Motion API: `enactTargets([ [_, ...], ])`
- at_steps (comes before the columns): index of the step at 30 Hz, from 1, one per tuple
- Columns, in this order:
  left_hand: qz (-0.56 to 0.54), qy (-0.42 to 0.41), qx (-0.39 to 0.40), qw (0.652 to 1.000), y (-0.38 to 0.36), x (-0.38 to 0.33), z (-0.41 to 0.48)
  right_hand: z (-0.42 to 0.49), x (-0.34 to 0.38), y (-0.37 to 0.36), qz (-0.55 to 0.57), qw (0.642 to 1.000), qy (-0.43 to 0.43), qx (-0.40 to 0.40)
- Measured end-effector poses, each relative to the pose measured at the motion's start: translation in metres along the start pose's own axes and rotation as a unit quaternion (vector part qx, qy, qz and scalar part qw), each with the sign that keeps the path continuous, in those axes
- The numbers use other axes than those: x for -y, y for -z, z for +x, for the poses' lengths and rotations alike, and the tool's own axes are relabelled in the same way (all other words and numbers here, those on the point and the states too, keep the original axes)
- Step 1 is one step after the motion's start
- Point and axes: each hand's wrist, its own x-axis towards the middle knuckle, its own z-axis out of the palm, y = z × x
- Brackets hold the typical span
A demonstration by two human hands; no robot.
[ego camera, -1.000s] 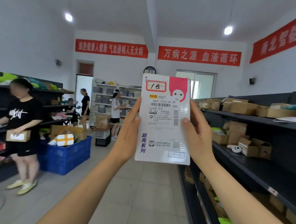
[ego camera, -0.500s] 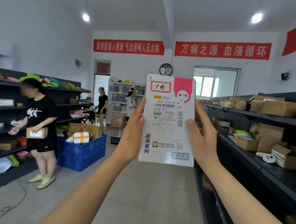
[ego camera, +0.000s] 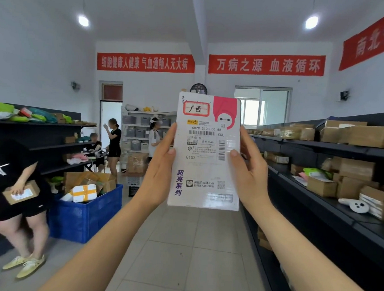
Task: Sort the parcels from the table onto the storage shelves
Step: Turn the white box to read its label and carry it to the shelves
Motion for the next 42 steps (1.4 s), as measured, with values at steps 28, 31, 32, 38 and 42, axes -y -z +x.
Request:
enactTargets([
  [28, -0.05, 0.012, -0.001, 0.999, -0.128, 0.196, 0.154, 0.123, -0.237, 0.093, -0.042, 0.999, -0.015, -0.027],
  [31, -0.034, 0.006, 0.001, 0.999, -0.135, 0.224, 0.167, 0.132, -0.262, 0.095, -0.051, 0.998, -0.022, -0.031],
  [32, -0.031, 0.005, 0.003, 0.999, -0.135, 0.234, 0.172, 0.136, -0.272, 0.095, -0.052, 0.998, -0.025, -0.031],
  [38, -0.055, 0.013, 0.016, 0.998, -0.135, 0.301, 0.204, 0.158, -0.321, 0.087, -0.058, 0.997, -0.021, -0.038],
  [42, -0.042, 0.006, 0.024, 0.999, -0.129, 0.344, 0.232, 0.178, -0.351, 0.076, -0.058, 0.997, -0.017, -0.042],
])
